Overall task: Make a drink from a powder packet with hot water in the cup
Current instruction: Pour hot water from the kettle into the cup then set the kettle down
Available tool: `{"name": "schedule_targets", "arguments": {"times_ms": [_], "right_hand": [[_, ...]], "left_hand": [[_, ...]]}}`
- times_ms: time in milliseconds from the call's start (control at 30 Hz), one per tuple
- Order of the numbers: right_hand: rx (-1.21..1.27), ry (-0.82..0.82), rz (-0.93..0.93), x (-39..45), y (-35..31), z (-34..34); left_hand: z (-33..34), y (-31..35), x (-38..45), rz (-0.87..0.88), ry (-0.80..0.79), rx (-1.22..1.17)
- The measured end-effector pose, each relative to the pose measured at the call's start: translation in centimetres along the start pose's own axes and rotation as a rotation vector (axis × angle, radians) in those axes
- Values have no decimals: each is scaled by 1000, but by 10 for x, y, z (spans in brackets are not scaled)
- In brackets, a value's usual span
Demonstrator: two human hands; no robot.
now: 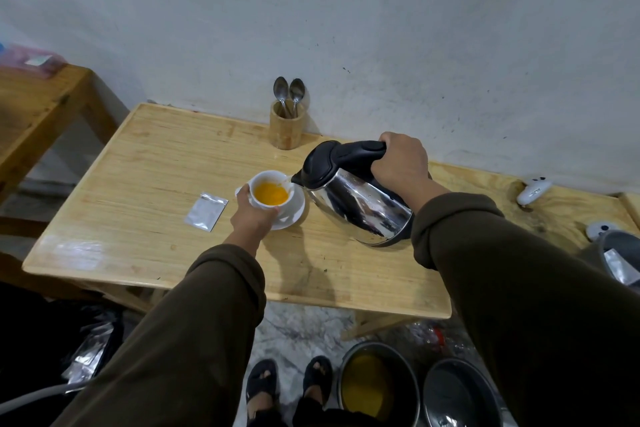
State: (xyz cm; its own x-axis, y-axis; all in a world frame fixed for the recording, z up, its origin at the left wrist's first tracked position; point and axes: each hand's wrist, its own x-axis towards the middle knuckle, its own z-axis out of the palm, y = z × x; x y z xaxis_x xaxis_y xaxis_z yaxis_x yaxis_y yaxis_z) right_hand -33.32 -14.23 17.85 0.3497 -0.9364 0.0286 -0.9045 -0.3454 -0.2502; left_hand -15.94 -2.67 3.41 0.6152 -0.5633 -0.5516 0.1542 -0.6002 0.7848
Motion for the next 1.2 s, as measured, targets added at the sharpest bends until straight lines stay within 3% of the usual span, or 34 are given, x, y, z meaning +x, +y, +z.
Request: {"name": "schedule_targets", "arguments": {"times_ms": [833, 1200], "right_hand": [[10, -5, 43, -2, -4, -2], [369, 75, 316, -29, 17, -8]], "left_hand": [[-4, 3, -5, 4, -7, 12], [-2, -1, -6, -9, 6, 30]]}}
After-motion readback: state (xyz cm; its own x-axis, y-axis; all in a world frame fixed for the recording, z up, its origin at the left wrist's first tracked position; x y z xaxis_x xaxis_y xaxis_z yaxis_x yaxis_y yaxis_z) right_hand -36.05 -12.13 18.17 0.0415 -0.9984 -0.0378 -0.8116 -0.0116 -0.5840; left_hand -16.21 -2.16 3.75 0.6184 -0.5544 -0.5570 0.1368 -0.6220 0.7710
